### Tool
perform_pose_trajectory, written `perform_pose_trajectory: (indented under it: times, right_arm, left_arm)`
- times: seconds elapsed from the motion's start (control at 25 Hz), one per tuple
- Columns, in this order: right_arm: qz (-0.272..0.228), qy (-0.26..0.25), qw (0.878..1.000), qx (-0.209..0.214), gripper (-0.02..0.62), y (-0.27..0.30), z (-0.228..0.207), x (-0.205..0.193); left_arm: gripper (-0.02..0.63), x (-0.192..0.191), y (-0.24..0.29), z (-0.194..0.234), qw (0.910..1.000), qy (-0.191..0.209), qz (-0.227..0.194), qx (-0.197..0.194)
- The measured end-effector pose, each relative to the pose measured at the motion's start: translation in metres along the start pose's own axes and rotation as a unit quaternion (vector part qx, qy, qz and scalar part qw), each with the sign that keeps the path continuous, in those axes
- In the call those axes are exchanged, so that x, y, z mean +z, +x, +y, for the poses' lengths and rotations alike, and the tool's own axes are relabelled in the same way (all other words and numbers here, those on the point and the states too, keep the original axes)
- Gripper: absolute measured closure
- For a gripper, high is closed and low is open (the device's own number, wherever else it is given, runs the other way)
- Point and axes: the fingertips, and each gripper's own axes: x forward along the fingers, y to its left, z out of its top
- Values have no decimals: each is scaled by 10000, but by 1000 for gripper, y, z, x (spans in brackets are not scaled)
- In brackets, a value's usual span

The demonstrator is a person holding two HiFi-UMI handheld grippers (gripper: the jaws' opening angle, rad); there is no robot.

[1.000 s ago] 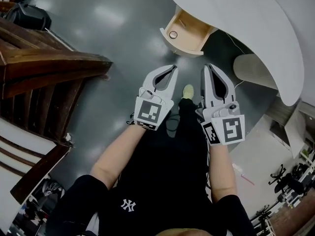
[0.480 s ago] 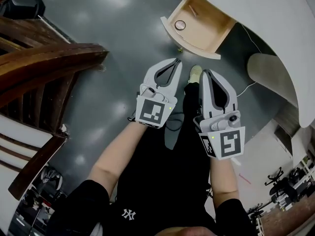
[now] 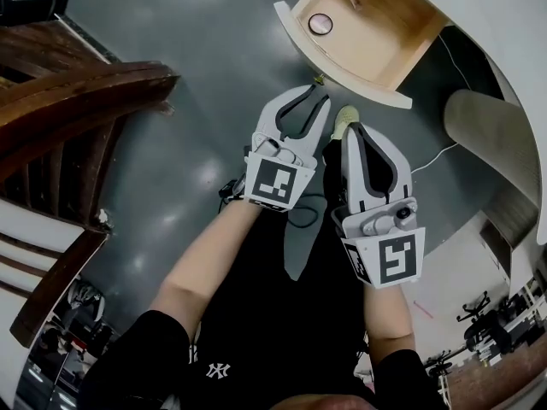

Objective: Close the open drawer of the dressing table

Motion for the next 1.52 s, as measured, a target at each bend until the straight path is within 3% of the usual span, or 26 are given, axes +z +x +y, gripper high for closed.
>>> perform_pose_trajectory:
  times: [0.24, 0.52, 1.04, 1.52]
  right_arm:
    - [39, 6, 10000, -44, 580, 4, -10, -20]
    - [99, 11, 9999, -71, 580, 7, -15, -30]
    - [178, 93, 9995, -254, 580, 4, -29, -29]
    - [123, 169, 9976, -666, 580, 0, -74, -25]
  left_arm:
    - [489, -27, 19, 9, 9999, 78, 85, 129]
    - [487, -49, 35, 14, 9996, 78, 256, 92]
    - [489, -45, 41, 14, 9994, 25, 309, 176]
    - [489, -28, 84, 17, 9996, 69, 259, 88]
